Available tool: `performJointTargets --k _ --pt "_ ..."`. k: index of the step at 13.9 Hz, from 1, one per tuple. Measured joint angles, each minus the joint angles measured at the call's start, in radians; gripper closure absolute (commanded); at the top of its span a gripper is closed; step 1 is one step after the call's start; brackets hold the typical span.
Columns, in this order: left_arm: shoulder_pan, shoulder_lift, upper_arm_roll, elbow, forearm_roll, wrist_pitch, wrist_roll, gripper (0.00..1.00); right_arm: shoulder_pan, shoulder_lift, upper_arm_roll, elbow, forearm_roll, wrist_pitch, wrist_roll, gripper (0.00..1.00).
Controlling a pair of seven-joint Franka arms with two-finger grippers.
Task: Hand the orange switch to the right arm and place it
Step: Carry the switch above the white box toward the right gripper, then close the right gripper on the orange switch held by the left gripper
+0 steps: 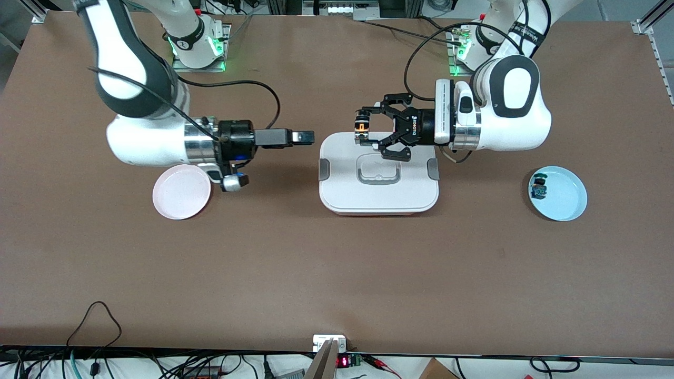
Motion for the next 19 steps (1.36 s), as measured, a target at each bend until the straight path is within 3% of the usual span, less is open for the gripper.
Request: performJointTargets --k 11,19 --pt "0.001 0.000 0.000 0.002 0.000 0.002 0.000 1.00 0.096 0.063 0.000 -0.023 0.165 -0.037 -0.221 0.00" --pt "0.001 0.000 0.000 0.009 0.000 0.002 0.000 1.00 0.135 0.069 0.000 -0.048 0.203 -0.058 -0.303 0.04"
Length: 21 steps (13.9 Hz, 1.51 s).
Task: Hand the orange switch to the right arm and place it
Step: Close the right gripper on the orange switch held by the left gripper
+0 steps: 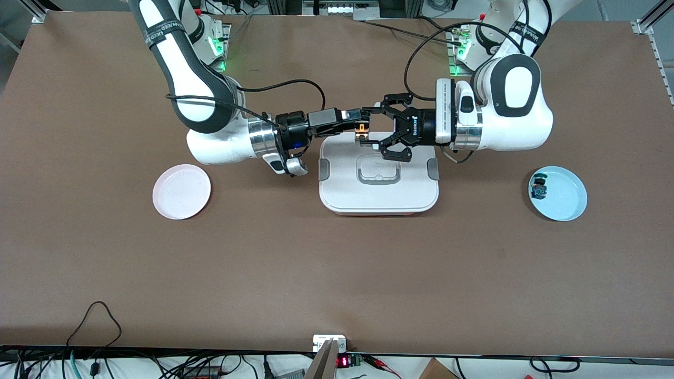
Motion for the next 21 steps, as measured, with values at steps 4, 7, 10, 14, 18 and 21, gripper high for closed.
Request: performJointTargets --k 4,7,10,14,18,21 --pt "0.000 0.000 0.000 0.001 0.000 0.000 0.000 1.00 0.000 0.000 -0.001 0.000 0.037 -0.015 0.000 0.04" --pt "0.000 0.000 0.000 0.001 0.000 0.000 0.000 1.00 0.000 0.005 -0.001 -0.001 0.051 -0.015 -0.002 0.04" --pt "0.000 0.000 0.000 0.001 0.000 0.001 0.000 1.00 0.000 0.013 -0.002 -0.001 0.056 -0.015 -0.009 0.07" --pt "0.000 0.000 0.000 0.001 0.000 0.001 0.000 1.00 0.000 0.013 -0.002 -0.001 0.084 -0.015 -0.010 0.09" --pt "0.000 0.000 0.000 0.001 0.000 0.001 0.000 1.00 0.000 0.013 -0.002 -0.001 0.087 -0.015 -0.011 0.13" --pt "0.000 0.000 0.000 0.001 0.000 0.001 0.000 1.00 0.000 0.018 -0.002 -0.001 0.087 -0.015 -0.041 0.38"
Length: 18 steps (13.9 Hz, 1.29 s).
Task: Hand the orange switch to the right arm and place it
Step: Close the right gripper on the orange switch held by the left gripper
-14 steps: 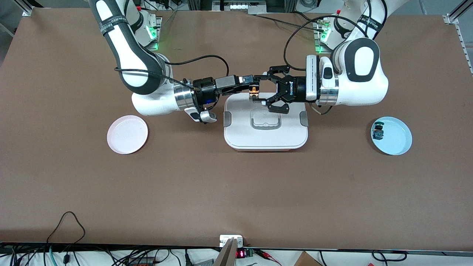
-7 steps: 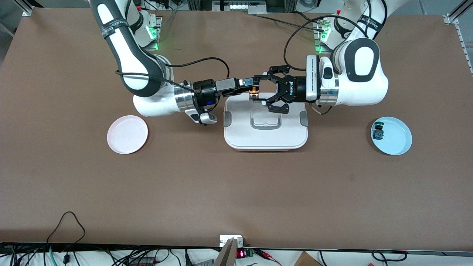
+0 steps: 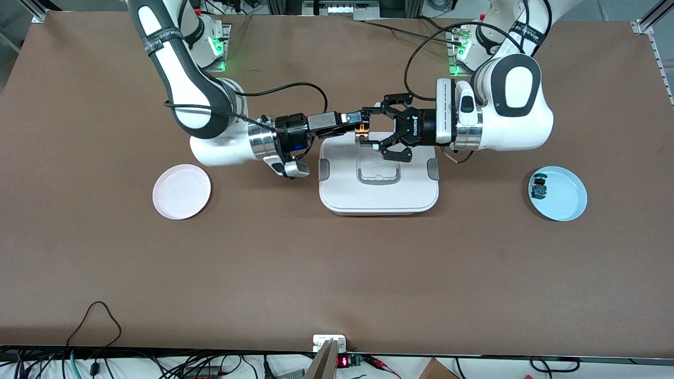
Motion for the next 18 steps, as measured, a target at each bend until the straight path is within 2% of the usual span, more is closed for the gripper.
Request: performJointTargets --k 2,4,7,14,15,16,17,18 --pt "0.000 0.000 0.000 0.000 0.000 0.000 0.000 1.00 0.000 0.004 0.000 0.000 0.001 0.000 -0.022 0.57" --pt "0.001 0.000 0.000 0.002 -0.003 0.001 -0.001 1.00 0.001 0.005 0.000 0.000 0.001 0.005 -0.034 0.87" --pt "0.003 0.000 0.002 0.001 -0.003 0.002 -0.011 1.00 0.007 0.004 0.000 0.002 0.003 0.026 -0.046 0.96" --pt "0.005 0.000 0.002 0.001 -0.003 0.002 -0.011 0.95 0.012 0.003 -0.003 0.003 0.008 0.035 -0.050 0.99" --pt "0.005 0.000 0.002 0.002 -0.003 0.002 -0.011 0.84 0.012 0.003 -0.003 0.003 0.008 0.035 -0.051 0.99" --pt "0.005 0.000 0.002 0.002 -0.003 0.002 -0.011 0.30 0.012 0.003 -0.003 0.003 0.008 0.035 -0.051 0.99" --pt "0.005 0.000 0.002 0.002 -0.003 0.002 -0.011 0.02 0.012 0.003 -0.003 0.003 0.008 0.035 -0.052 0.99" --pt "0.005 0.000 0.002 0.002 -0.003 0.002 -0.013 0.00 0.012 0.003 -0.003 0.003 0.008 0.035 -0.052 0.99"
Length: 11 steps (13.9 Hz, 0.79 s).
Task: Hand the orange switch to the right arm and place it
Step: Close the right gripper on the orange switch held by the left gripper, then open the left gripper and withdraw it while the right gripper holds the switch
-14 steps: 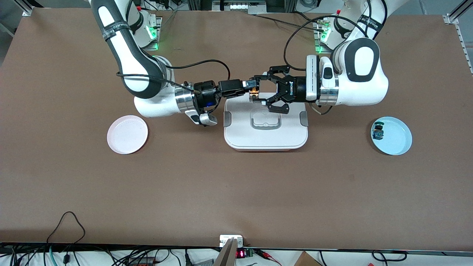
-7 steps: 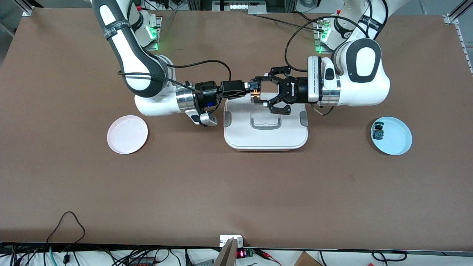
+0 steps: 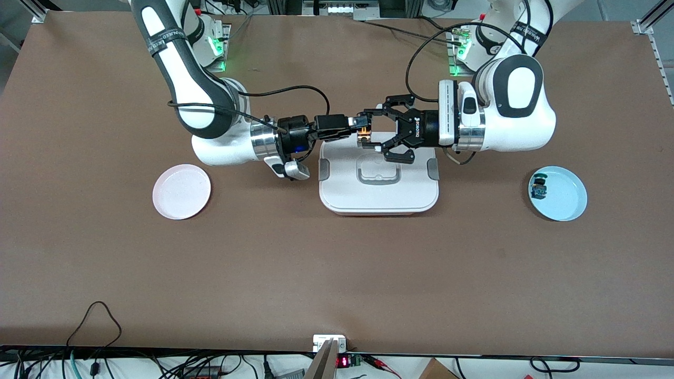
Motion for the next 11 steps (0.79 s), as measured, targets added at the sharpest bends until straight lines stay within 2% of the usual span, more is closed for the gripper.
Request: performJointTargets --k 5,8,11 --pt "0.008 0.000 0.001 0.012 -0.006 -0.002 -0.009 0.00 0.010 0.001 0.000 0.000 0.000 0.012 -0.009 1.00" --pt "0.068 0.000 0.006 0.011 -0.001 -0.073 -0.008 0.00 0.010 0.001 0.000 0.000 0.000 0.015 -0.013 1.00" --pt "0.174 0.007 0.014 0.020 0.122 -0.165 -0.006 0.00 0.010 0.001 -0.007 0.000 0.000 0.016 -0.018 1.00"
